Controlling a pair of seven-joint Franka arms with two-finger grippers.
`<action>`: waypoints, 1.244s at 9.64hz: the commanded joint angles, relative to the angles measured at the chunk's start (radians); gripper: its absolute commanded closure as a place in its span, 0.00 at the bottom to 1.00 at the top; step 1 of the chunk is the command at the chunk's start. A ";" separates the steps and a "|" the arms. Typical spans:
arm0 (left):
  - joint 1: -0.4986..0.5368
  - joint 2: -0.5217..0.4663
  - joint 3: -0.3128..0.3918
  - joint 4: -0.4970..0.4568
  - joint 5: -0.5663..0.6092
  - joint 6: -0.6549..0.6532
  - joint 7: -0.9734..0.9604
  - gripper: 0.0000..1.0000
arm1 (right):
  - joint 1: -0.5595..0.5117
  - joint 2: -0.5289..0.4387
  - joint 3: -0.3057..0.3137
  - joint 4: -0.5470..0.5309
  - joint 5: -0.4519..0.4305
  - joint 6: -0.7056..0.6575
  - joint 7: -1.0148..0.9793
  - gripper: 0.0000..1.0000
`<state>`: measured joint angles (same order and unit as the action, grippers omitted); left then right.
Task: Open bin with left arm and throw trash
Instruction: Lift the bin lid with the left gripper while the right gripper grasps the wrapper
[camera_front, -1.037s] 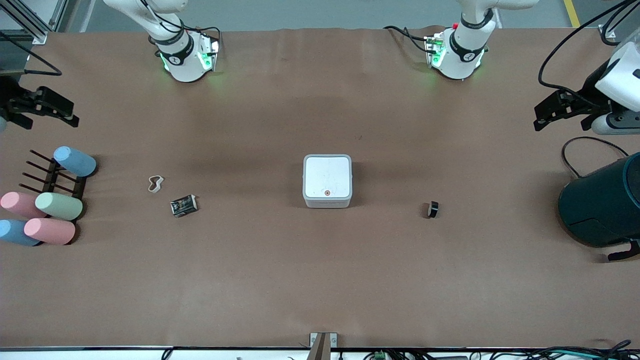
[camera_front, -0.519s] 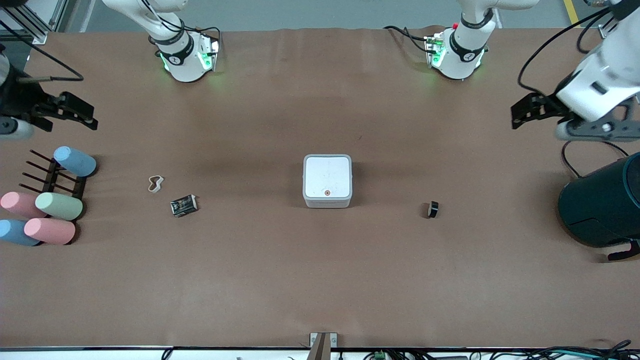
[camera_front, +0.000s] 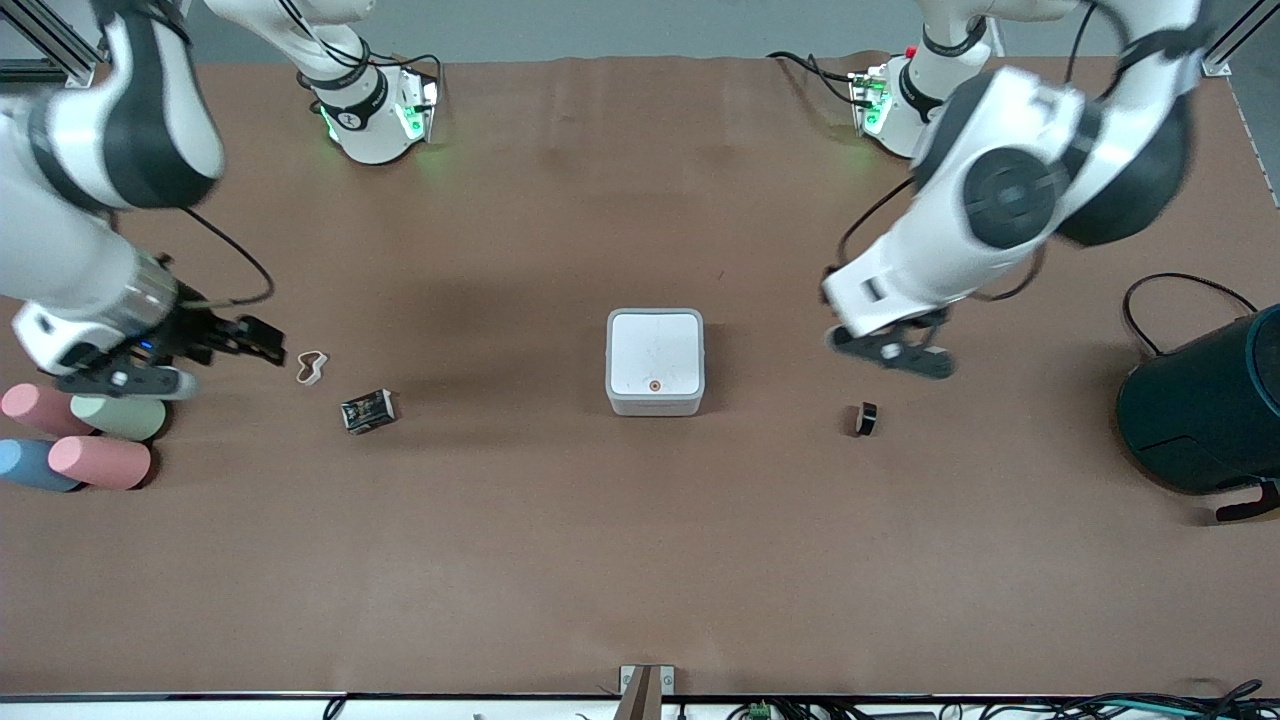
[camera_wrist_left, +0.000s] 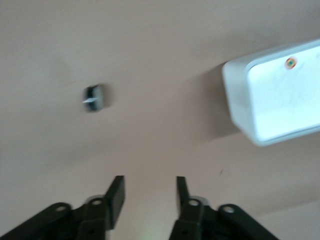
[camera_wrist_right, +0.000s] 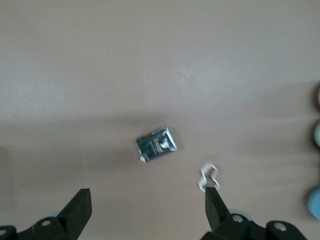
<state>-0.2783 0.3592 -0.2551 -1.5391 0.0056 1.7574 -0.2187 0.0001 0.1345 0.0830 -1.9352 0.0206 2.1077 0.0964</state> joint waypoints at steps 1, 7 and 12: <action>-0.102 0.131 0.002 0.048 0.004 0.167 -0.130 1.00 | 0.036 0.098 0.000 -0.091 0.012 0.159 0.017 0.00; -0.237 0.299 0.013 0.060 0.080 0.527 -0.321 1.00 | 0.038 0.263 -0.005 -0.093 0.009 0.308 0.074 0.00; -0.262 0.379 0.016 0.021 0.152 0.708 -0.439 1.00 | 0.023 0.305 -0.008 -0.091 0.007 0.386 0.077 0.00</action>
<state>-0.5306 0.6816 -0.2487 -1.5138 0.1233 2.3861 -0.6259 0.0379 0.4117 0.0688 -2.0303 0.0206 2.4569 0.1603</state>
